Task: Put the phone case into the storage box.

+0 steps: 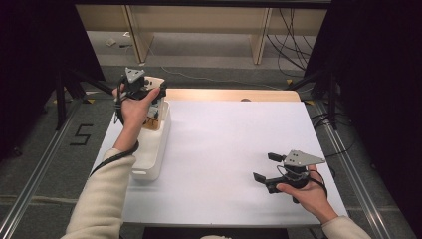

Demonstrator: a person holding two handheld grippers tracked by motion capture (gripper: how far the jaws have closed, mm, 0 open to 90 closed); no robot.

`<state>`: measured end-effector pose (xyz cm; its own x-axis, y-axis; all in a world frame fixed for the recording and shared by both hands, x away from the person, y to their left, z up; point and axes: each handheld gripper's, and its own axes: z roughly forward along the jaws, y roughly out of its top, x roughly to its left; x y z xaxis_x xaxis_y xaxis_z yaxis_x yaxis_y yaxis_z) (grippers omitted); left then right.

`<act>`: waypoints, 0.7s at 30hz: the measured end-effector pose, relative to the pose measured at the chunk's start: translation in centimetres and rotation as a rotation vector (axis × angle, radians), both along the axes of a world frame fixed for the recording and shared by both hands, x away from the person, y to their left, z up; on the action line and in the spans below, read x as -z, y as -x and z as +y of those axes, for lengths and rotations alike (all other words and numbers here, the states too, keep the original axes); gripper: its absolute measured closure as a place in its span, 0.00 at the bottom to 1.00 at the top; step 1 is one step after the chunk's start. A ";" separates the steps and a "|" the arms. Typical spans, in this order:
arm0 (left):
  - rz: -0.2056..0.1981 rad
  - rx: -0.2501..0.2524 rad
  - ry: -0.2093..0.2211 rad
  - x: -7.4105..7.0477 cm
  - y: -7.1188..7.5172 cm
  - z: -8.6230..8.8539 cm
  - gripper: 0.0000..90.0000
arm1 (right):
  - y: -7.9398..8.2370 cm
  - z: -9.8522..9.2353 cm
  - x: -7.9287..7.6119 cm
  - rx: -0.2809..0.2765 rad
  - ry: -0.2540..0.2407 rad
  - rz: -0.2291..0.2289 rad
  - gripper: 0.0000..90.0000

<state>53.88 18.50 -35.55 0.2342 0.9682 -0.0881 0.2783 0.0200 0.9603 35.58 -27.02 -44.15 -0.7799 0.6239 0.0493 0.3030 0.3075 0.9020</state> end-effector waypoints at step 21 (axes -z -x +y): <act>0.031 -0.004 0.018 0.3 -0.8 -0.3 0.12 | 0.0 0.0 0.0 -0.002 -0.003 0.001 0.11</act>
<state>54.68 18.25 -35.85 0.2272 0.9674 -0.1121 0.3075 0.0380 0.9508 35.60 -27.01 -44.16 -0.7814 0.6219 0.0518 0.3029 0.3054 0.9027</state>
